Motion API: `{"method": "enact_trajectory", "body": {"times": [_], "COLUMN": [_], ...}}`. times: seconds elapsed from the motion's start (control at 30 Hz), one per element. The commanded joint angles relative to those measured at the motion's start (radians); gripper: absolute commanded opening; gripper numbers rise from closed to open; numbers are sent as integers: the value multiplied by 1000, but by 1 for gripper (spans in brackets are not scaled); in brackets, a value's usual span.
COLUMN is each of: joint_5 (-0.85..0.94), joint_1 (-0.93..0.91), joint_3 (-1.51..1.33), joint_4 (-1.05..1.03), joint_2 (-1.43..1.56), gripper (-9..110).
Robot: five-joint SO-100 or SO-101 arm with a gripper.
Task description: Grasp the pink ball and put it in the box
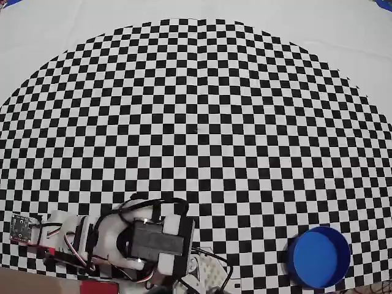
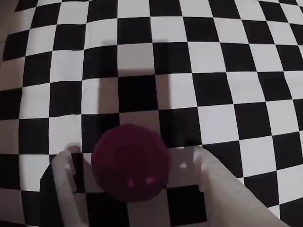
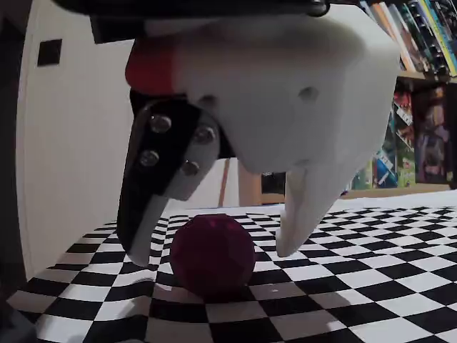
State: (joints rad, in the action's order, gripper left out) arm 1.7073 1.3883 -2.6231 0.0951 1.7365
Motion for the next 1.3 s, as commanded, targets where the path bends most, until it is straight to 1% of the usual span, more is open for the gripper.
{"method": "enact_trajectory", "body": {"times": [0.0, 0.8, 1.03, 1.13, 1.27], "joint_5": [9, 9, 9, 9, 9], "joint_1": [0, 3, 6, 6, 6], "joint_3": [34, 38, 40, 43, 46], "joint_4": [17, 18, 20, 21, 21], "joint_2": [-2, -11, -15, -17, -21], "gripper": [29, 28, 25, 18, 14]}}
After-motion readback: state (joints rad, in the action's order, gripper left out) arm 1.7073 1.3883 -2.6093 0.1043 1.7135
